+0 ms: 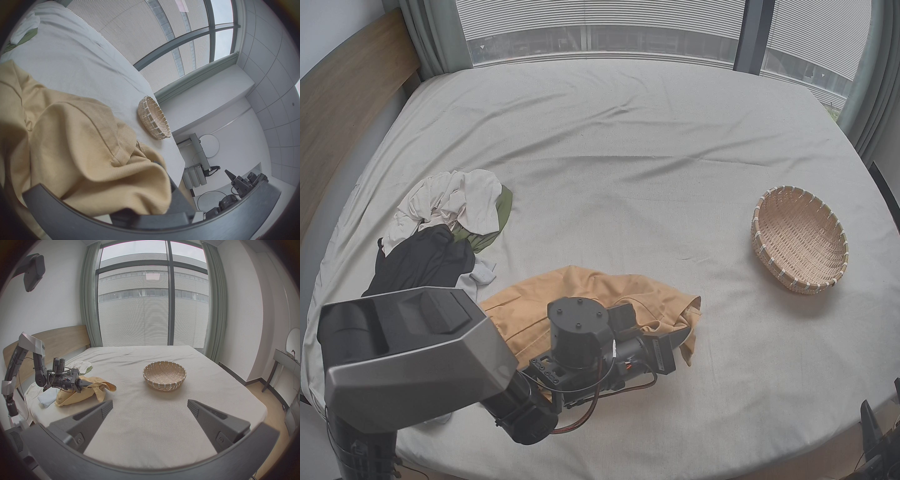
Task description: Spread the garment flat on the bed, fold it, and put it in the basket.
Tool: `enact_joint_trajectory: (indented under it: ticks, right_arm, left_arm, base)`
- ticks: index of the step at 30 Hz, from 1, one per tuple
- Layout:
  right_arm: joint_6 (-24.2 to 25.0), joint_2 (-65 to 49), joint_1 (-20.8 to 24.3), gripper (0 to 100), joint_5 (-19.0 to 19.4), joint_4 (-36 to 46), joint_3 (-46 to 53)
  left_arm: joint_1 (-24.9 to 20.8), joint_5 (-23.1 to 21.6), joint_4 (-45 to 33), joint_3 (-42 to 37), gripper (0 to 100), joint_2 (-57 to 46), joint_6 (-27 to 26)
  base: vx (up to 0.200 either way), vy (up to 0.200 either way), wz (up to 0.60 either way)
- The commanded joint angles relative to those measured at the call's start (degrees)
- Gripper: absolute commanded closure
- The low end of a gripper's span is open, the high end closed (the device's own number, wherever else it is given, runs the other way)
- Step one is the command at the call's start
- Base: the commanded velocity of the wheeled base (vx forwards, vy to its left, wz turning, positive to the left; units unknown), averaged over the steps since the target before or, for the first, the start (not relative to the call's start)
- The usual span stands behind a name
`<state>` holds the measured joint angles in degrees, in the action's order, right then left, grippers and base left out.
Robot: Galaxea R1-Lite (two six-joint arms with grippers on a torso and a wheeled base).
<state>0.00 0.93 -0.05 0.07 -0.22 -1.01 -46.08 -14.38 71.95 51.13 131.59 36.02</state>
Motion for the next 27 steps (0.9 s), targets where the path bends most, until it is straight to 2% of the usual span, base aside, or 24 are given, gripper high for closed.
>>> enact_joint_trajectory:
  ticks: [1, 21, 22, 27]
  right_arm:
    - [0.0, -0.66, -0.04, 0, 0.01, -0.04, 1.01]
    - [0.0, -0.66, 0.05, 0, 0.01, -0.04, 1.01]
    - [0.0, -0.66, 0.05, 0, 0.01, -0.04, 1.01]
    - [0.09, -0.66, -0.04, 0, 0.01, -0.04, 1.01]
  left_arm:
    - [-0.06, 0.06, 0.47, -0.5, 100, 2.27, 0.1]
    - [-1.73, 0.06, 0.65, 0.46, 100, 3.15, 0.1]
    - [-1.73, 0.06, 0.65, 0.46, 0, 3.15, 0.1]
    - [-2.96, 0.41, 0.82, 0.99, 0, 4.21, 0.1]
  base:
    - [0.0, 0.0, 0.0]
    - [0.0, 0.0, 0.0]
    - [0.0, 0.0, 0.0]
    - [0.0, 0.0, 0.0]
